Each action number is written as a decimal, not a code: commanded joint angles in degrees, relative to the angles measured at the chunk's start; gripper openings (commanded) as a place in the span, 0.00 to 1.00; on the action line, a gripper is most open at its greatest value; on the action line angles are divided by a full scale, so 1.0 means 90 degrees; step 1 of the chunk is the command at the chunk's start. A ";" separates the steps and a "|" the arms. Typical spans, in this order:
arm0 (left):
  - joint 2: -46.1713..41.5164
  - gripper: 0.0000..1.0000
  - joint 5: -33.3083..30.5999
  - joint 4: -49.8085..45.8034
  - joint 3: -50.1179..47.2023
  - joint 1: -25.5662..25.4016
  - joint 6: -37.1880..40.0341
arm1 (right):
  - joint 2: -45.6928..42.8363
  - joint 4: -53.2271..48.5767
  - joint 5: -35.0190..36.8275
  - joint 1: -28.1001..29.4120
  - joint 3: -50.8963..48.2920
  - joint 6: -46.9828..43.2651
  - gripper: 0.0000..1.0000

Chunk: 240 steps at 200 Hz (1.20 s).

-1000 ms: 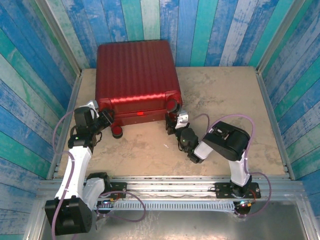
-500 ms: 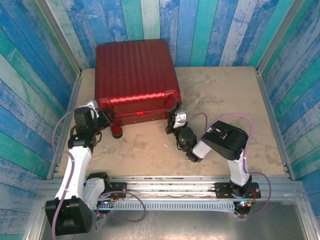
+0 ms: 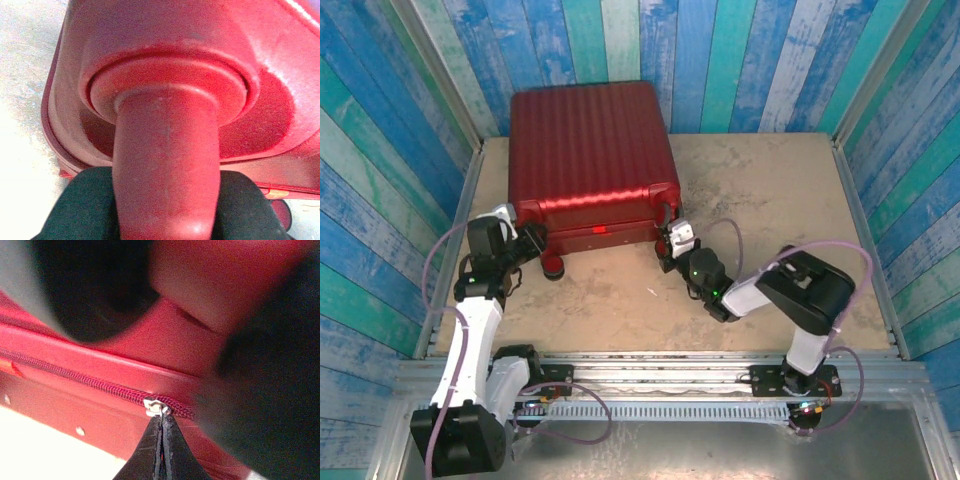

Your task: Pack the luggage

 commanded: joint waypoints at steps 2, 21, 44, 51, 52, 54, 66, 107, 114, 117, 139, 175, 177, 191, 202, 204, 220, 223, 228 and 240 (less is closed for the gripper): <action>-0.0010 0.00 -0.0501 0.0049 0.0354 0.0122 0.0203 | -0.1026 -0.2243 -0.0484 -0.0202 0.0459 -0.0985 0.00; 0.0262 0.00 -0.0549 0.0025 0.0439 0.0122 0.0198 | -0.1445 -0.2870 -0.0692 -0.0289 0.0511 -0.1713 0.00; 0.0612 0.00 -0.0602 0.0047 0.0549 0.0121 0.0113 | -0.1831 -0.3784 -0.0994 -0.0613 0.0612 -0.2012 0.00; 0.0705 0.00 -0.0614 0.0059 0.0580 0.0122 0.0078 | -0.1928 -0.3967 -0.1091 -0.0722 0.0591 -0.2052 0.00; 0.0719 0.00 -0.0615 0.0064 0.0582 0.0122 0.0075 | -0.1941 -0.3994 -0.1104 -0.0743 0.0591 -0.2054 0.00; 0.0739 0.00 -0.0622 0.0068 0.0596 0.0120 0.0065 | -0.1963 -0.4031 -0.1139 -0.0780 0.0583 -0.2055 0.00; 0.0869 0.00 -0.0627 0.0107 0.0640 0.0121 0.0026 | -0.2091 -0.4228 -0.1325 -0.1006 0.0565 -0.1987 0.00; 0.0907 0.00 -0.0424 0.0289 0.0659 0.0122 -0.0043 | -0.2443 -0.4116 -0.1378 -0.1257 0.0324 -0.1342 0.09; 0.0859 0.00 -0.0368 0.0339 0.0625 0.0122 -0.0051 | -0.2525 -0.3962 -0.1424 -0.1278 0.0212 -0.0909 0.19; 0.0837 0.00 -0.0350 0.0354 0.0607 0.0116 -0.0049 | -0.2564 -0.3913 -0.1483 -0.1297 0.0171 -0.0645 0.24; 0.0716 0.00 -0.0337 0.0383 0.0507 0.0123 -0.0030 | -0.2516 -0.3028 -0.1953 -0.1340 -0.0290 0.0783 0.50; 0.0756 0.00 -0.0283 0.0372 0.0456 0.0122 0.0025 | -0.1153 -0.0564 -0.2223 -0.1200 -0.0801 0.1274 0.64; 0.0760 0.00 -0.0277 0.0372 0.0457 0.0122 0.0018 | -0.1080 -0.0466 -0.2186 -0.1168 -0.0798 0.1250 0.64; 0.0771 0.00 -0.0263 0.0382 0.0466 0.0123 0.0020 | -0.0560 0.0396 -0.1794 -0.0881 -0.0819 0.1013 0.68; 0.0771 0.00 -0.0272 0.0387 0.0476 0.0115 0.0005 | -0.0147 0.1153 -0.1453 -0.0715 -0.0836 0.0953 0.70; 0.0771 0.00 -0.0270 0.0383 0.0474 0.0120 0.0004 | -0.0077 0.1284 -0.1419 -0.0695 -0.0831 0.0957 0.70; 0.0762 0.00 -0.0263 0.0402 0.0459 0.0120 -0.0016 | 0.0504 0.2032 -0.1136 -0.0599 -0.0719 0.1044 0.72; 0.0770 0.00 -0.0257 0.0405 0.0451 0.0122 -0.0016 | 0.0588 0.2151 -0.1123 -0.0584 -0.0690 0.1049 0.73; 0.0771 0.00 -0.0247 0.0409 0.0457 0.0119 -0.0016 | 0.0764 0.2296 -0.1075 -0.0561 -0.0629 0.1074 0.73; 0.0781 0.00 -0.0253 0.0391 0.0452 0.0119 -0.0007 | 0.0964 0.2257 -0.1041 -0.0490 -0.0399 0.1037 0.75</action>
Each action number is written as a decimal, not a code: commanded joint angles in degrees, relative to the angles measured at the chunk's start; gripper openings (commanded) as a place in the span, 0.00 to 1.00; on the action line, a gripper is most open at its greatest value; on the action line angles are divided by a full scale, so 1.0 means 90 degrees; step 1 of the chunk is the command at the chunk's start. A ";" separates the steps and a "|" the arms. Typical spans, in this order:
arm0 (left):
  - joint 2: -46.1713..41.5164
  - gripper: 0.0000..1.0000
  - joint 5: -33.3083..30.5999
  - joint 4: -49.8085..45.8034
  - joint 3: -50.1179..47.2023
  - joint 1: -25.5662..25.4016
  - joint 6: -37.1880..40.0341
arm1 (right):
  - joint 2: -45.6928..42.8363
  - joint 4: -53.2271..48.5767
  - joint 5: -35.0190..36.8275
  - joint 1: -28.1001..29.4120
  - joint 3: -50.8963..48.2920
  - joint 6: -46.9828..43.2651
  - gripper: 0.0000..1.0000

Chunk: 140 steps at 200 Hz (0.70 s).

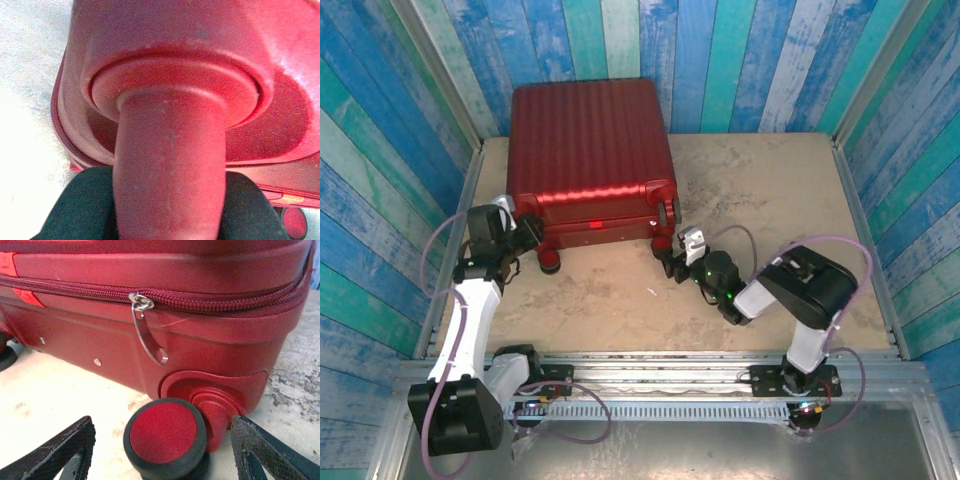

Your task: Pack the luggage

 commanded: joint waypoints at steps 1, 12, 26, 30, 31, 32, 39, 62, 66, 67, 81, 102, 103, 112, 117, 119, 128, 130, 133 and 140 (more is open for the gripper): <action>-0.0040 0.00 -0.0097 0.0411 -0.0039 0.0060 -0.0189 | 0.0418 0.1342 0.0461 0.0107 0.0350 0.0070 0.75; -0.0040 0.00 -0.0090 0.0415 -0.0036 0.0055 -0.0171 | 0.0542 0.1351 0.0539 0.0178 0.0522 0.0008 0.76; -0.0040 0.00 -0.0096 0.0408 -0.0034 0.0054 -0.0160 | 0.0650 0.1348 0.0789 0.0280 0.0690 -0.0098 0.79; -0.0040 0.00 -0.0099 0.0409 -0.0032 0.0053 -0.0159 | 0.0674 0.1348 0.0867 0.0293 0.0730 -0.0129 0.80; -0.0040 0.00 -0.0096 0.0410 -0.0036 0.0057 -0.0159 | 0.0681 0.1348 0.0886 0.0298 0.0741 -0.0129 0.81; -0.0040 0.00 -0.0099 0.0410 -0.0034 0.0064 -0.0159 | 0.0690 0.1348 0.0900 0.0305 0.0751 -0.0139 0.81; -0.0030 0.00 -0.0090 0.0410 -0.0038 0.0062 -0.0160 | 0.0730 0.1348 0.0974 0.0318 0.0818 -0.0162 0.83; 0.0009 0.00 -0.0064 0.0411 -0.0041 0.0056 -0.0169 | 0.0890 0.1348 0.0930 0.0319 0.1052 -0.0137 0.83; 0.0014 0.00 -0.0059 0.0410 -0.0034 0.0059 -0.0164 | 0.0919 0.1349 0.0925 0.0323 0.1098 -0.0123 0.83; 0.0017 0.00 -0.0056 0.0410 -0.0037 0.0060 -0.0162 | 0.0925 0.1348 0.0925 0.0322 0.1105 -0.0117 0.83; 0.0020 0.00 -0.0064 0.0396 -0.0031 0.0065 -0.0155 | 0.0994 0.1349 0.0997 0.0328 0.1196 -0.0038 0.83; -0.0008 0.00 -0.0064 0.0394 -0.0041 0.0058 -0.0150 | 0.1047 0.1348 0.1210 0.0327 0.1286 -0.0012 0.82; -0.0009 0.00 -0.0064 0.0392 -0.0046 0.0059 -0.0150 | 0.1053 0.1348 0.1228 0.0325 0.1292 -0.0007 0.82; -0.0010 0.00 -0.0064 0.0391 -0.0052 0.0058 -0.0159 | 0.1077 0.1348 0.1347 0.0324 0.1331 0.0002 0.80; -0.0010 0.00 -0.0064 0.0393 -0.0054 0.0059 -0.0154 | 0.1097 0.1352 0.1421 0.0330 0.1354 0.0007 0.79; -0.0010 0.00 -0.0064 0.0392 -0.0051 0.0061 -0.0158 | 0.1105 0.1349 0.1456 0.0331 0.1364 0.0015 0.79; -0.0010 0.00 -0.0064 0.0393 -0.0051 0.0061 -0.0159 | 0.1144 0.1348 0.1579 0.0333 0.1409 0.0077 0.78; -0.0010 0.00 -0.0064 0.0401 -0.0053 0.0061 -0.0159 | 0.1154 0.1348 0.1598 0.0332 0.1419 0.0091 0.77; -0.0010 0.00 -0.0064 0.0406 -0.0053 0.0061 -0.0163 | 0.1165 0.1348 0.1620 0.0337 0.1430 0.0108 0.77; -0.0010 0.00 -0.0064 0.0392 -0.0048 0.0060 -0.0167 | 0.1198 0.1348 0.1712 0.0340 0.1463 0.0155 0.75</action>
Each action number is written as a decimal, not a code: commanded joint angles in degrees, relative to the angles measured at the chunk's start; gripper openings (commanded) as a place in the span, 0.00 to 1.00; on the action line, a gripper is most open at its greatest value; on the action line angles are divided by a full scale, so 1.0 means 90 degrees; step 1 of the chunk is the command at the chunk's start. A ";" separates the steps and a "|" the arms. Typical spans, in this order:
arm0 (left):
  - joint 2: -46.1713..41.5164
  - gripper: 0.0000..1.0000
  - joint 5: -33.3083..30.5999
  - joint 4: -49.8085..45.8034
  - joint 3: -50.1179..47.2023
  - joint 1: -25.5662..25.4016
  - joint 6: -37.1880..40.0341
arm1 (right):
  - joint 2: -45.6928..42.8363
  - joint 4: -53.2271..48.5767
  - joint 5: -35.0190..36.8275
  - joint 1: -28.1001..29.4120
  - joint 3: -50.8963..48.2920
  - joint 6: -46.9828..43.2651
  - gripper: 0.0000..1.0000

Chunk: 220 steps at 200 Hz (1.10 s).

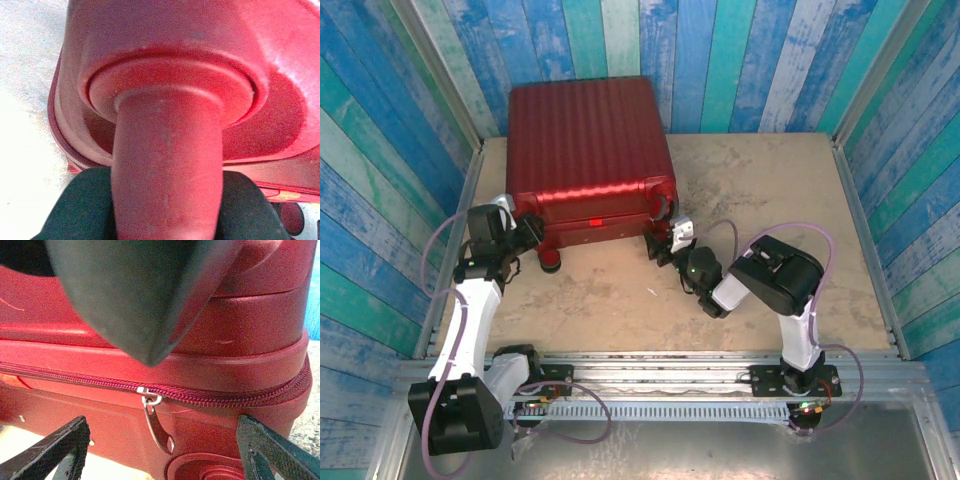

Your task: Pack the luggage

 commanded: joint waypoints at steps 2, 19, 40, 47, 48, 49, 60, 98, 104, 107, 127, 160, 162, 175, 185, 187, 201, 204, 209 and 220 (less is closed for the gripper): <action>-0.0025 0.00 -0.0094 0.0248 -0.0011 0.0041 -0.0120 | 0.0155 0.0267 0.0486 -0.0013 0.0316 0.0152 0.75; -0.0025 0.00 -0.0095 0.0235 -0.0011 0.0042 -0.0118 | 0.0195 0.0267 0.0788 0.0023 0.0355 0.0211 0.70; -0.0025 0.00 -0.0107 0.0220 -0.0012 0.0051 -0.0118 | 0.0239 0.0258 0.0926 0.0026 0.0449 0.0200 0.65; -0.0025 0.00 -0.0122 0.0218 -0.0013 0.0056 -0.0118 | 0.0259 0.0258 0.0959 0.0024 0.0483 0.0198 0.63; -0.0025 0.00 -0.0119 0.0218 -0.0013 0.0049 -0.0118 | 0.0261 0.0262 0.0963 0.0024 0.0489 0.0198 0.63; -0.0025 0.00 -0.0117 0.0223 -0.0012 0.0050 -0.0118 | 0.0263 0.0260 0.0966 0.0024 0.0496 0.0198 0.63; -0.0025 0.00 -0.0119 0.0218 -0.0012 0.0052 -0.0127 | 0.0297 0.0258 0.0983 0.0032 0.0573 0.0162 0.60; -0.0033 0.00 -0.0143 0.0181 -0.0004 0.0052 -0.0111 | 0.0429 0.0258 0.0979 0.0030 0.0767 0.0130 0.49; -0.0044 0.00 -0.0151 0.0179 -0.0006 0.0052 -0.0100 | 0.0435 0.0258 0.0978 0.0031 0.0777 0.0125 0.47; -0.0044 0.00 -0.0155 0.0184 -0.0004 0.0050 -0.0102 | 0.0446 0.0258 0.0978 0.0030 0.0785 0.0121 0.46; -0.0064 0.00 -0.0164 0.0162 -0.0007 0.0051 -0.0098 | 0.0470 0.0258 0.0976 0.0030 0.0804 0.0082 0.38; -0.0071 0.00 -0.0160 0.0160 -0.0014 0.0052 -0.0109 | 0.0479 0.0240 0.0954 0.0025 0.0824 0.0025 0.27; -0.0068 0.00 -0.0158 0.0160 -0.0012 0.0049 -0.0109 | 0.0479 0.0239 0.0950 0.0029 0.0826 0.0023 0.27; -0.0074 0.00 -0.0151 0.0160 -0.0014 0.0051 -0.0108 | 0.0469 0.0167 0.0941 0.0025 0.0845 -0.0014 0.25; -0.0083 0.00 -0.0148 0.0150 -0.0003 0.0051 -0.0118 | 0.0450 0.0065 0.0941 0.0026 0.0874 -0.0036 0.23; -0.0083 0.00 -0.0152 0.0150 -0.0002 0.0051 -0.0118 | 0.0442 0.0043 0.0934 0.0032 0.0880 -0.0036 0.23; -0.0108 0.00 -0.0145 0.0141 0.0000 0.0056 -0.0127 | 0.0412 -0.0057 0.0927 0.0031 0.0901 -0.0046 0.20; -0.0112 0.00 -0.0152 0.0133 -0.0001 0.0055 -0.0128 | 0.0411 -0.0077 0.0936 0.0035 0.0904 -0.0046 0.20; -0.0121 0.00 -0.0145 0.0145 -0.0003 0.0050 -0.0128 | 0.0401 -0.0110 0.0952 0.0037 0.0914 -0.0037 0.19; -0.0132 0.00 -0.0153 0.0141 -0.0002 0.0050 -0.0128 | 0.0396 -0.0147 0.0968 0.0040 0.0933 -0.0034 0.17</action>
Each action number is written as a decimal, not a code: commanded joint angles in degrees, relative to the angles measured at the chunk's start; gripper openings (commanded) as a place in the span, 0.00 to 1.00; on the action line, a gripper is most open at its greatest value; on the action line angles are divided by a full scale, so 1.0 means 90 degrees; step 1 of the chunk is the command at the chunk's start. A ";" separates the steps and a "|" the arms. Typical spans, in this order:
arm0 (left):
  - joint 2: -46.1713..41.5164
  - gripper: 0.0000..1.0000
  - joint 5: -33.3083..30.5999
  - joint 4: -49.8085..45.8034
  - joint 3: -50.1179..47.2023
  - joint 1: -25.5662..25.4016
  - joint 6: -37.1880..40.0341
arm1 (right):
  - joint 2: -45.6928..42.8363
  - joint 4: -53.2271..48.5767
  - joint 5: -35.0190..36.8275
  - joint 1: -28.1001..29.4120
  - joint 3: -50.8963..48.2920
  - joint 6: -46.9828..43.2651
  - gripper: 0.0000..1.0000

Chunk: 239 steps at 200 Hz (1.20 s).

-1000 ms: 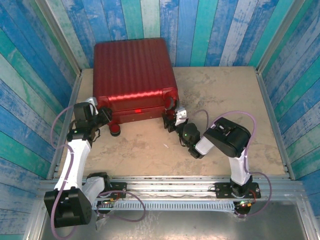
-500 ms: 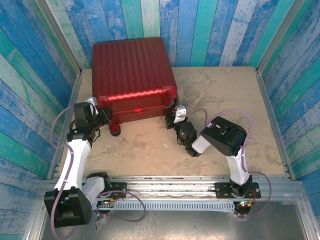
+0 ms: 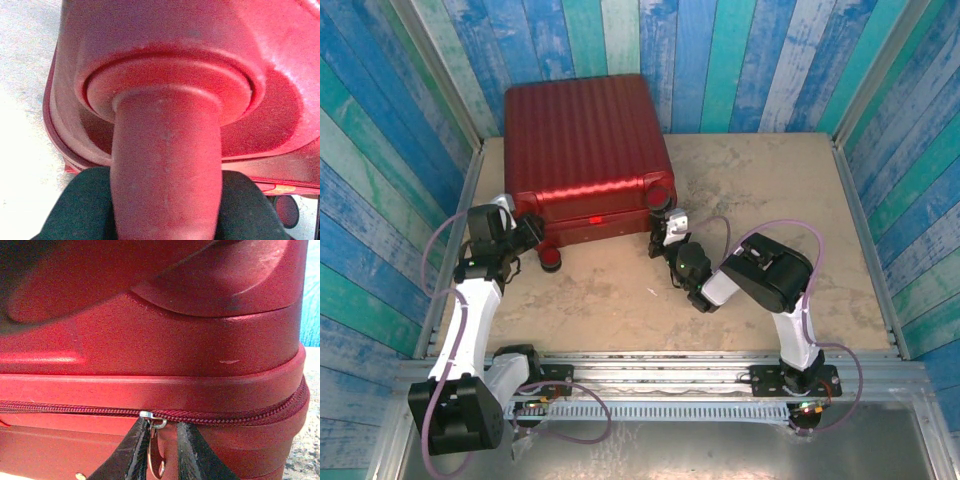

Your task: Pack the luggage

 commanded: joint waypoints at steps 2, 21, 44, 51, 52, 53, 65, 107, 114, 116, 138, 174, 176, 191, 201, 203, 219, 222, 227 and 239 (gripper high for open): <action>-0.0130 0.00 -0.0166 0.0116 0.0003 0.0059 -0.0036 | 0.0016 -0.0047 0.0254 -0.0094 0.0227 -0.0096 0.16; -0.0130 0.00 -0.0176 0.0101 0.0019 0.0059 -0.0026 | -0.0035 -0.0080 0.0399 -0.0090 0.0180 -0.0064 0.07; -0.0130 0.00 -0.0281 0.0048 0.0064 0.0059 0.0013 | -0.0294 -0.0168 0.0806 -0.0095 -0.0069 -0.0064 0.00; -0.0130 0.00 -0.0328 0.0031 0.0069 0.0059 0.0021 | -0.0430 -0.0280 0.0865 -0.0099 -0.0145 -0.0094 0.00; -0.0130 0.00 -0.0332 0.0029 0.0069 0.0059 0.0022 | -0.0449 -0.0303 0.0863 -0.0101 -0.0157 -0.0100 0.00; -0.0130 0.00 -0.0340 0.0029 0.0064 0.0059 0.0017 | -0.0469 -0.0325 0.0863 -0.0106 -0.0167 -0.0103 0.00; -0.0123 0.00 -0.0419 0.0023 0.0069 0.0058 -0.0001 | -0.0713 -0.0611 0.0884 -0.0130 -0.0244 -0.0133 0.01; -0.0018 0.00 -0.0611 0.0006 0.0101 0.0058 -0.0048 | -0.1220 -0.1183 0.0662 -0.0322 -0.0394 -0.0349 0.00; 0.0006 0.00 -0.0679 -0.0038 0.0134 0.0054 -0.0037 | -0.1298 -0.1218 0.0591 -0.0361 -0.0452 -0.0368 0.00; 0.0012 0.00 -0.0696 -0.0047 0.0144 0.0058 -0.0036 | -0.1326 -0.1235 0.0572 -0.0377 -0.0464 -0.0375 0.00; 0.0072 0.00 -0.0882 -0.0089 0.0222 0.0068 -0.0072 | -0.1737 -0.1672 0.0412 -0.0489 -0.0597 -0.0507 0.00; 0.0278 0.00 -0.0946 -0.0071 0.0385 0.0173 -0.0228 | -0.2563 -0.3105 0.0095 -0.0820 -0.0614 -0.0532 0.00; 0.0294 0.00 -0.0938 -0.0070 0.0397 0.0195 -0.0235 | -0.2594 -0.3140 0.0079 -0.0841 -0.0617 -0.0543 0.00; 0.0363 0.00 -0.0880 -0.0040 0.0483 0.0334 -0.0260 | -0.2745 -0.3195 -0.0023 -0.0990 -0.0688 -0.0586 0.00; 0.0404 0.00 -0.0842 -0.0040 0.0563 0.0473 -0.0270 | -0.2823 -0.3307 -0.0113 -0.1120 -0.0670 -0.0590 0.00; 0.0414 0.00 -0.0837 -0.0038 0.0578 0.0504 -0.0270 | -0.2832 -0.3328 -0.0136 -0.1143 -0.0665 -0.0586 0.00; 0.0495 0.00 -0.0774 -0.0054 0.0734 0.0682 -0.0242 | -0.2904 -0.3624 -0.0361 -0.1311 -0.0562 -0.0559 0.00; 0.0516 0.00 -0.0770 -0.0071 0.0772 0.0692 -0.0234 | -0.2917 -0.3643 -0.0377 -0.1335 -0.0552 -0.0560 0.00; 0.0541 0.00 -0.0755 -0.0102 0.0842 0.0700 -0.0208 | -0.2928 -0.3655 -0.0431 -0.1358 -0.0549 -0.0566 0.00; 0.0554 0.00 -0.0585 -0.0140 0.0970 0.0703 -0.0085 | -0.2968 -0.3682 -0.0509 -0.1389 -0.0559 -0.0546 0.00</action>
